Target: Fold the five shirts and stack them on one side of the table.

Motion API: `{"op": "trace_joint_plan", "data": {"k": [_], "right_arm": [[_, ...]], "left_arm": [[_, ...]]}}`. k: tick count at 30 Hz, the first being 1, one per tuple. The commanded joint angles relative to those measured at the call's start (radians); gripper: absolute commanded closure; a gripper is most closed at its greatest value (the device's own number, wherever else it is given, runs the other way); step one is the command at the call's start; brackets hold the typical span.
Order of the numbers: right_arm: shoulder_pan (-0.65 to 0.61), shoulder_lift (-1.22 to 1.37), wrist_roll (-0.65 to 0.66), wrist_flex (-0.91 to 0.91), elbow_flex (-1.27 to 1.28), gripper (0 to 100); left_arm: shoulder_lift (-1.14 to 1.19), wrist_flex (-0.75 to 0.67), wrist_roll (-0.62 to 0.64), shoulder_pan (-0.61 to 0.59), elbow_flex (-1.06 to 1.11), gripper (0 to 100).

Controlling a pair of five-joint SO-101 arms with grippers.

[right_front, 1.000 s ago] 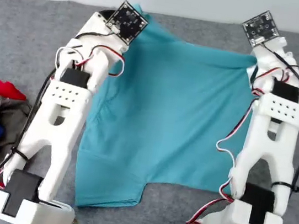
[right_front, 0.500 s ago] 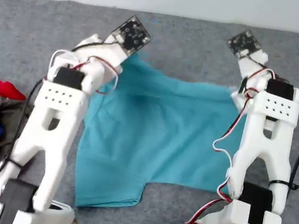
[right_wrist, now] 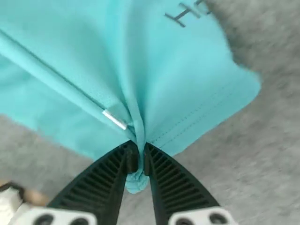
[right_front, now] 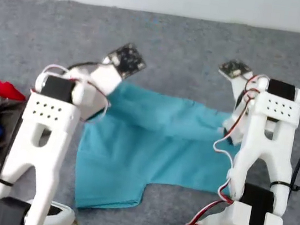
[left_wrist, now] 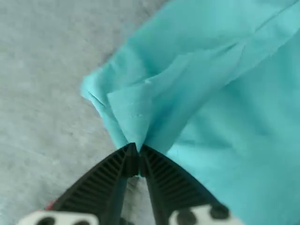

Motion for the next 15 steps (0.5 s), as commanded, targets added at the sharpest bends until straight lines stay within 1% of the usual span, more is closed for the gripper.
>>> {"op": "trace_joint_plan", "data": {"k": [1, 3, 6, 12, 15], "right_arm": [[-0.005, -0.021, 0.003, 0.039, 0.037, 99.0], [-0.002, -0.021, 0.005, 0.054, 0.068, 99.0], [0.015, -0.021, 0.005, 0.053, 0.1, 99.0], [0.054, -0.019, 0.009, 0.035, 0.103, 99.0], [0.065, -0.018, 0.011, 0.025, 0.103, 99.0]], "left_arm": [[-0.043, 0.012, -0.011, 0.003, 0.042, 99], [-0.043, 0.025, -0.011, 0.002, 0.061, 99], [-0.044, 0.087, -0.011, 0.006, 0.059, 99], [-0.044, 0.176, -0.011, 0.006, 0.059, 99], [-0.086, 0.216, -0.011, 0.009, 0.065, 99]]}}
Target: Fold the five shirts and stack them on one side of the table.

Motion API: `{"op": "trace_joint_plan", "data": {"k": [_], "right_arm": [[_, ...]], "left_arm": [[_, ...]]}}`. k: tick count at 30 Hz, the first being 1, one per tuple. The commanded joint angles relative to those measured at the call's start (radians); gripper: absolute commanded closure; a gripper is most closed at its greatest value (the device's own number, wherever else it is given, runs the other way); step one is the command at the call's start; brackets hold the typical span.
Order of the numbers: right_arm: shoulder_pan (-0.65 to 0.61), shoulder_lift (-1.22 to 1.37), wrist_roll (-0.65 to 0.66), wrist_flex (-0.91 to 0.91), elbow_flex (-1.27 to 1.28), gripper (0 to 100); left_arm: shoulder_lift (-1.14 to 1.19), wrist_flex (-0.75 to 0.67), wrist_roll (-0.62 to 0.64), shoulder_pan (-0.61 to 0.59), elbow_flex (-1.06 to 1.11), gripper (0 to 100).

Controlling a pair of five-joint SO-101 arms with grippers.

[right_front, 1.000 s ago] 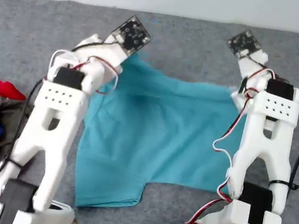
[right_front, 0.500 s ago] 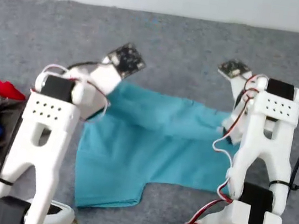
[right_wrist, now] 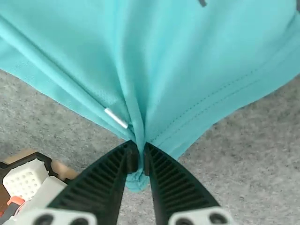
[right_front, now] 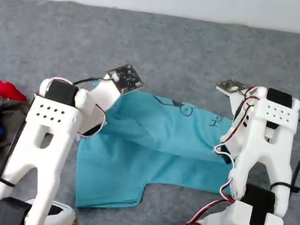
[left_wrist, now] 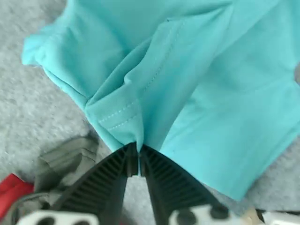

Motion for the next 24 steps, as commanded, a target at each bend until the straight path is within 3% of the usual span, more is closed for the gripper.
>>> {"op": "trace_joint_plan", "data": {"k": [1, 15, 18, 21, 24], "right_arm": [[0.024, -0.018, 0.012, -0.018, -0.006, 99.0], [0.031, -0.019, 0.012, 0.013, -0.006, 98.0], [0.031, -0.021, 0.014, 0.044, -0.011, 88.8], [0.031, -0.044, 0.035, 0.088, -0.011, 77.6], [0.031, -0.104, 0.089, 0.122, -0.011, 76.8]], "left_arm": [[-0.094, 0.052, -0.012, 0.015, -0.001, 99], [-0.348, 0.06, -0.008, 0.057, 0.255, 98], [-0.402, 0.041, -0.006, 0.055, 0.271, 98], [-0.468, 0.054, -0.006, 0.048, 0.268, 91], [-0.555, 0.095, 0.031, 0.049, 0.268, 82]]}}
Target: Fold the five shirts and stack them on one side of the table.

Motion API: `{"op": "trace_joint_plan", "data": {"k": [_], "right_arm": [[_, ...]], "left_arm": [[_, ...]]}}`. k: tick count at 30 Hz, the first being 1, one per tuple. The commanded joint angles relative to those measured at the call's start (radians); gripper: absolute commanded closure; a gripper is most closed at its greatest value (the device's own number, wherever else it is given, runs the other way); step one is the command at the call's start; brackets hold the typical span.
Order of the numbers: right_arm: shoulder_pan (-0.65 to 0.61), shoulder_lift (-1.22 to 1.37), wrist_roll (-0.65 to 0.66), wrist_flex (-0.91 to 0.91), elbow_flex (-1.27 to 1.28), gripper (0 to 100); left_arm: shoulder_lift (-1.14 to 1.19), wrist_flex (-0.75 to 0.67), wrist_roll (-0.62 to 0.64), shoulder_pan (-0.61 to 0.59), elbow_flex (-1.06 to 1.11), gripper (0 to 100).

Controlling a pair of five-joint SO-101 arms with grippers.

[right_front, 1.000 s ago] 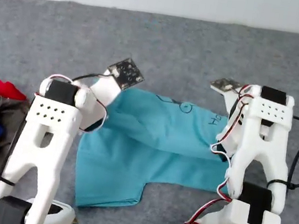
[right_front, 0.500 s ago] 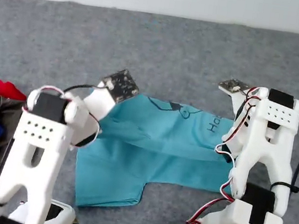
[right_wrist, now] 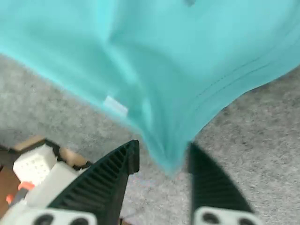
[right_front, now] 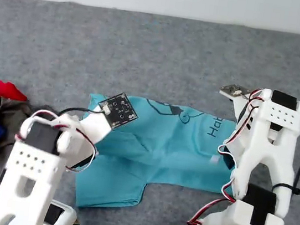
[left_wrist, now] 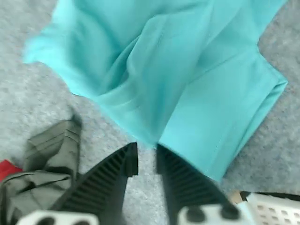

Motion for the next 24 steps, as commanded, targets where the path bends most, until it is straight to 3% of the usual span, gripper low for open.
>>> {"op": "trace_joint_plan", "data": {"k": [1, 8, 12, 14, 19, 24], "right_arm": [[0.007, -0.111, 0.052, 0.042, -0.011, 77.3], [-0.004, -0.202, 0.052, 0.041, -0.006, 83.0], [-0.071, -0.197, 0.034, 0.033, -0.005, 88.8], [-0.13, -0.186, -0.018, 0.031, -0.006, 90.8], [-0.329, -0.142, -0.19, -0.022, -0.009, 99.5], [-0.507, -0.062, -0.307, -0.148, -0.009, 99.1]], "left_arm": [[-0.123, 0.041, 0.049, 0.003, -0.007, 81], [-0.325, 0.086, 0.064, -0.005, -0.001, 80], [-0.336, -0.012, 0.097, -0.032, 0.007, 92], [-0.328, -0.064, 0.118, -0.098, 0.008, 99], [-0.324, -0.095, 0.124, -0.308, 0.007, 99], [-0.327, -0.098, 0.087, -0.525, 0.004, 99]]}}
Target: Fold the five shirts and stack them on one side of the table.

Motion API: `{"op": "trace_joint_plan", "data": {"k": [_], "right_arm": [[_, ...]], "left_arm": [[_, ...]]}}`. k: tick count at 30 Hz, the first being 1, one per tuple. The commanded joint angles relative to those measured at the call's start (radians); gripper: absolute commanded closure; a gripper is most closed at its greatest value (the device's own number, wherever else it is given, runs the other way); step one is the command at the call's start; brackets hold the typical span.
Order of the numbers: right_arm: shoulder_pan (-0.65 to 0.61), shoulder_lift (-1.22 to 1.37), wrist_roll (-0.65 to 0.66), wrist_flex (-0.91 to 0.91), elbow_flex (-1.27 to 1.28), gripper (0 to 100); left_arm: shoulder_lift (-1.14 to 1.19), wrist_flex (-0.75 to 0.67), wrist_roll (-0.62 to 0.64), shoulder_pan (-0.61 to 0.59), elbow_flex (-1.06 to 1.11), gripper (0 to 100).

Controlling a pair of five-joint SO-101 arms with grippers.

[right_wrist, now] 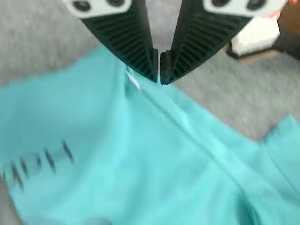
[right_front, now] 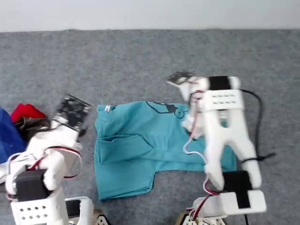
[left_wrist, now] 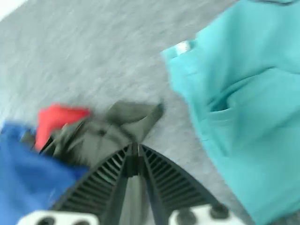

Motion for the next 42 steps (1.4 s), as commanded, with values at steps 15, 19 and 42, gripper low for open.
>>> {"op": "trace_joint_plan", "data": {"k": [15, 19, 42], "right_arm": [[-0.268, 0.16, -0.071, -0.483, -0.012, 99.0], [-0.349, 0.168, -0.064, -0.645, -0.012, 99.0], [-0.55, 0.929, -0.066, -0.568, -0.934, 99.0]], "left_arm": [[0.0, -0.112, -0.086, -0.391, 0.062, 98], [0.0, -0.11, -0.084, -0.391, 0.064, 98], [-0.008, -0.11, -0.081, -0.391, 0.111, 98]]}}
